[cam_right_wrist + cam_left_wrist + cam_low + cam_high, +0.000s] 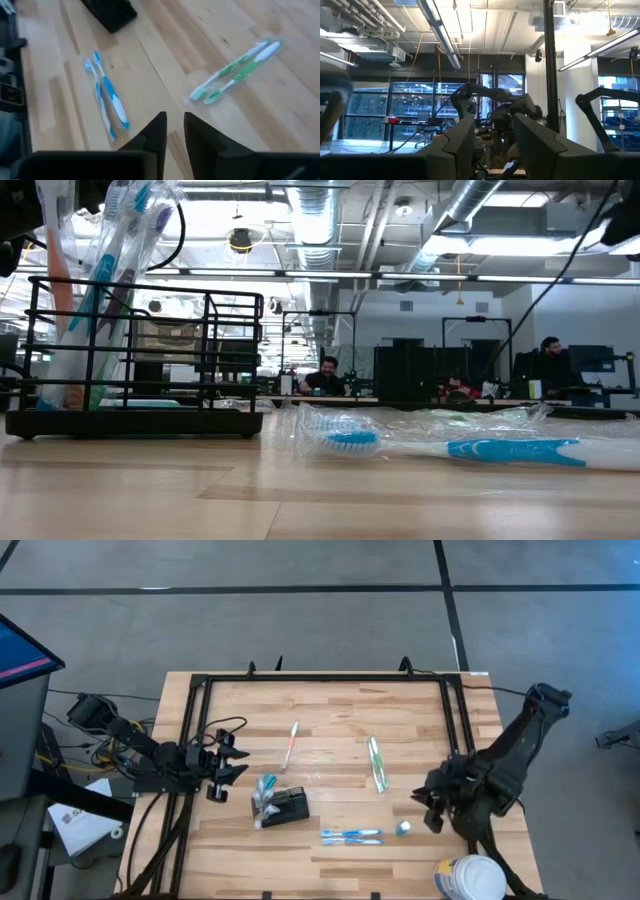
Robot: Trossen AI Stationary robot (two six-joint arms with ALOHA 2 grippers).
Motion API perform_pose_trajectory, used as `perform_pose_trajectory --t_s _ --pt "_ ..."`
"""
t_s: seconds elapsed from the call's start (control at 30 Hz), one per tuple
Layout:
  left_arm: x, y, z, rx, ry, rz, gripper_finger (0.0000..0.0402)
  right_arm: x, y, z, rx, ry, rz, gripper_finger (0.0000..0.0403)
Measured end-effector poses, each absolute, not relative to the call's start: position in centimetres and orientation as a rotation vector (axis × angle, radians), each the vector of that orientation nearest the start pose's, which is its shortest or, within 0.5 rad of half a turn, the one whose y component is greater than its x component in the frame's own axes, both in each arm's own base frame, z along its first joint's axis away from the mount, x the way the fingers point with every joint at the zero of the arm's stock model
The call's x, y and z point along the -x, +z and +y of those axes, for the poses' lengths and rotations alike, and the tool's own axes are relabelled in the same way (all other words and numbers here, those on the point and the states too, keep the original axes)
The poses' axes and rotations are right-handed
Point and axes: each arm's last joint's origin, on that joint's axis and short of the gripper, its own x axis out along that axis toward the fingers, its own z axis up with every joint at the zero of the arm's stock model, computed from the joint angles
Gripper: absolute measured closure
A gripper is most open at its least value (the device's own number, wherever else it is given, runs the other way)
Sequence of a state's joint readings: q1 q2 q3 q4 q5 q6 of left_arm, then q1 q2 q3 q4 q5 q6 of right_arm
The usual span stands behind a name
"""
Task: Pick & Place toothbrushing station
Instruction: Put the mouthwash into the black toothbrush rack
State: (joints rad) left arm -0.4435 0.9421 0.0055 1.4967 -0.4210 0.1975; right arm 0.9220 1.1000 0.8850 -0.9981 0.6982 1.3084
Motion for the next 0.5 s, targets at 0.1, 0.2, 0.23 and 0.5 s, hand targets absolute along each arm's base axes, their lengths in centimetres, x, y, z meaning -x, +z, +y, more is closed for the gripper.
perform_pose_trajectory --t_s 0.1,0.2,0.23,0.5 --pt "-13.0 20.5 -4.9 0.040 0.028 -0.507 0.0270 -11.6 25.0 12.8 -0.382 -0.290 0.716 0.0356" --pt "-13.0 20.5 -4.9 0.041 0.028 -0.505 0.0270 -10.9 23.8 12.4 -0.395 -0.257 0.688 0.0362" --pt "-13.0 20.5 -4.9 0.043 0.026 -0.501 0.0270 -10.8 23.3 12.3 -0.393 -0.253 0.691 0.0364" --pt "-13.1 20.4 -4.9 0.080 0.012 -0.491 0.0270 -9.8 20.7 12.3 -0.422 -0.295 0.731 0.0367"
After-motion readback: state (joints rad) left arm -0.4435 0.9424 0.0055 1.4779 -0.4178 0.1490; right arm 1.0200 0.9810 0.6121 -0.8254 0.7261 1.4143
